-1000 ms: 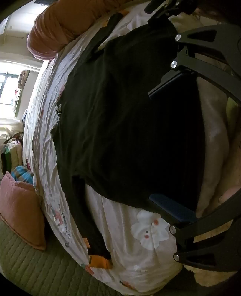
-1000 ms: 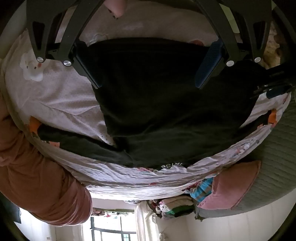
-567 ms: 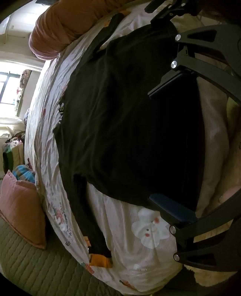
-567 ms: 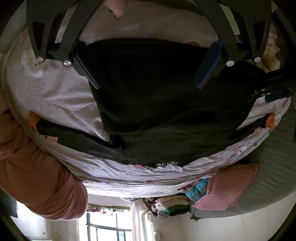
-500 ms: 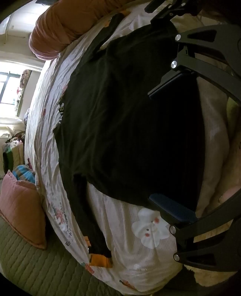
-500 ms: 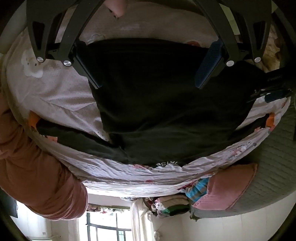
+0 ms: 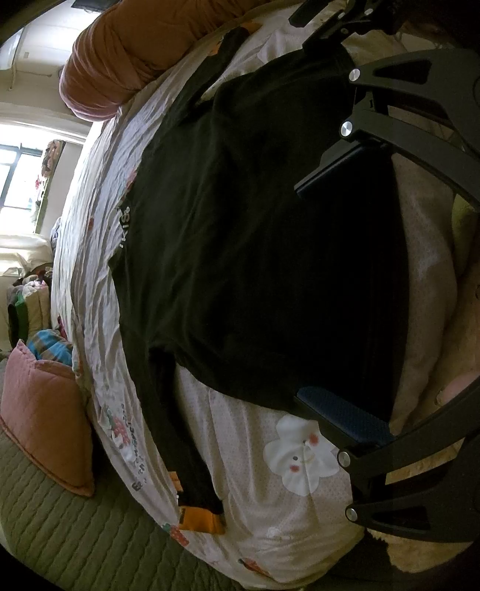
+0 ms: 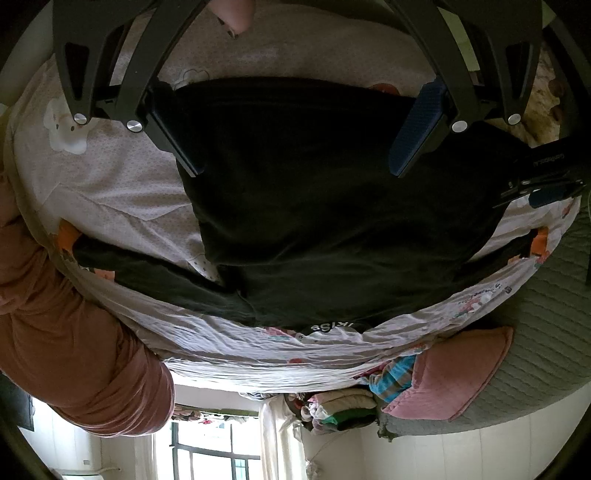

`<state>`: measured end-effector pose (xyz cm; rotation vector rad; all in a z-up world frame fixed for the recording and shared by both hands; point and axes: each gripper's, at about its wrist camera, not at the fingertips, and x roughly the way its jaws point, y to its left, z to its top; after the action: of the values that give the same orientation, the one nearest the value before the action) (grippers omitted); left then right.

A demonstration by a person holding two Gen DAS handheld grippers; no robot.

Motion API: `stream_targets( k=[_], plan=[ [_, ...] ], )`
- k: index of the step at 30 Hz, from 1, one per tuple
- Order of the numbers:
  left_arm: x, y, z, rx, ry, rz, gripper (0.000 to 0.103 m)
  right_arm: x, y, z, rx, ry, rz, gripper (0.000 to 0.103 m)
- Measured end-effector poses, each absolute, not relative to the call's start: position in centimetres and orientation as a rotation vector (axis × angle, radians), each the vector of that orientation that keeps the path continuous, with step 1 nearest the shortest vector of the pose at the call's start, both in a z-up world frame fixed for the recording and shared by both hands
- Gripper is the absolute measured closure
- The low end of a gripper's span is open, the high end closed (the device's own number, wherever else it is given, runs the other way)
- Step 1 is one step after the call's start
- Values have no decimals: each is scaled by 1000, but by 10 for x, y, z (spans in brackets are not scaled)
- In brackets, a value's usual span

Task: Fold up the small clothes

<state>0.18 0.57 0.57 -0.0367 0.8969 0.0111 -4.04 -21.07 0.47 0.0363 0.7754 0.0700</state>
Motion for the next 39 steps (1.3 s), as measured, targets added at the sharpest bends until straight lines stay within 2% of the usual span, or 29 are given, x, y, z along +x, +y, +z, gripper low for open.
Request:
stream_targets(
  k=[39],
  plan=[
    [2,4,8,-37,887,11,8,-42,-212,4,32,778,77,4]
  ],
)
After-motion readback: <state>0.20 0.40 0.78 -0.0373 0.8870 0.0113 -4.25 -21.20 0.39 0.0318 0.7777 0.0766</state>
